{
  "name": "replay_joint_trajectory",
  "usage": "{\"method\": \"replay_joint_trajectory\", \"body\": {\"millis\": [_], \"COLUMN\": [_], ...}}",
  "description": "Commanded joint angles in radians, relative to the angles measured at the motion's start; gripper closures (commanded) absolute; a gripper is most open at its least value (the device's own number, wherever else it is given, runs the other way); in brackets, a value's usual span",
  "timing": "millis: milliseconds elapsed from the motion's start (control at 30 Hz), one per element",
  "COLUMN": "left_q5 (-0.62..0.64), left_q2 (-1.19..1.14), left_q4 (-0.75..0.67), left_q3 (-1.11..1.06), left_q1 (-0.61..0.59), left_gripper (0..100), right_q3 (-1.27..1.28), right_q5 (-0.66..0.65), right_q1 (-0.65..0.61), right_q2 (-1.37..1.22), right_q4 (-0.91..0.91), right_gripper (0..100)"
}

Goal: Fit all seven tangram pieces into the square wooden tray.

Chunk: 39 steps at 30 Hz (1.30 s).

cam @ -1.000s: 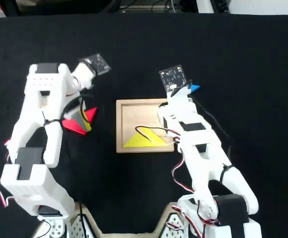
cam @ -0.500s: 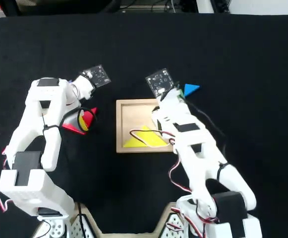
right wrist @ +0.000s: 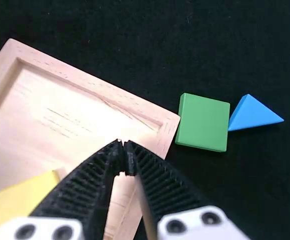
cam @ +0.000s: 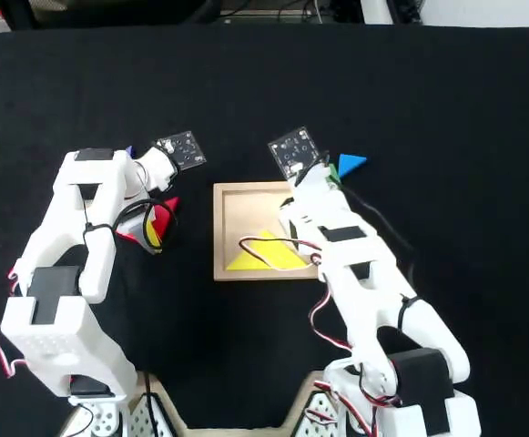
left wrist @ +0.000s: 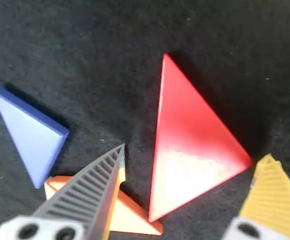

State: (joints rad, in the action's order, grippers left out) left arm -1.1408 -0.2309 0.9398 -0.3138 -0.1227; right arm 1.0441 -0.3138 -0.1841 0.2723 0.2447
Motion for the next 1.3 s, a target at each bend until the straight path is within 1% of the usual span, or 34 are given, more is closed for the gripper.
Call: {"method": "replay_joint_trajectory", "body": {"millis": [0,167,267,333,400,533,867,1067,1267], "left_q5": [-0.009,-0.057,-0.058,-0.058,-0.055,-0.008,0.020,0.014,0.014], "left_q2": [0.008,0.006,-0.012,-0.046,-0.072,-0.103,-0.121,-0.121,-0.121], "left_q4": [-0.021,-0.021,-0.023,-0.051,-0.052,-0.018,-0.017,-0.014,-0.012], "left_q3": [-0.012,-0.041,-0.039,-0.035,-0.013,0.048,0.061,0.061,0.059], "left_q1": [0.022,0.030,0.030,0.031,0.031,0.033,0.035,0.035,0.035], "left_gripper": [61,61,61,61,62,62,62,70,70], "right_q3": [-0.033,-0.033,-0.033,-0.033,-0.031,-0.031,-0.031,-0.031,-0.031], "right_q5": [-0.008,-0.008,-0.008,-0.008,-0.008,-0.008,-0.008,-0.008,-0.008], "right_q1": [-0.014,-0.014,-0.014,-0.014,-0.014,-0.014,-0.014,-0.014,-0.015], "right_q2": [-0.001,-0.001,-0.001,-0.001,-0.002,-0.002,-0.002,-0.002,-0.002], "right_q4": [-0.020,-0.021,-0.021,-0.021,-0.021,-0.021,-0.021,-0.021,-0.021], "right_gripper": [98.4,98.4,98.4,98.4,98.4,98.4,98.4,98.4,98.4]}}
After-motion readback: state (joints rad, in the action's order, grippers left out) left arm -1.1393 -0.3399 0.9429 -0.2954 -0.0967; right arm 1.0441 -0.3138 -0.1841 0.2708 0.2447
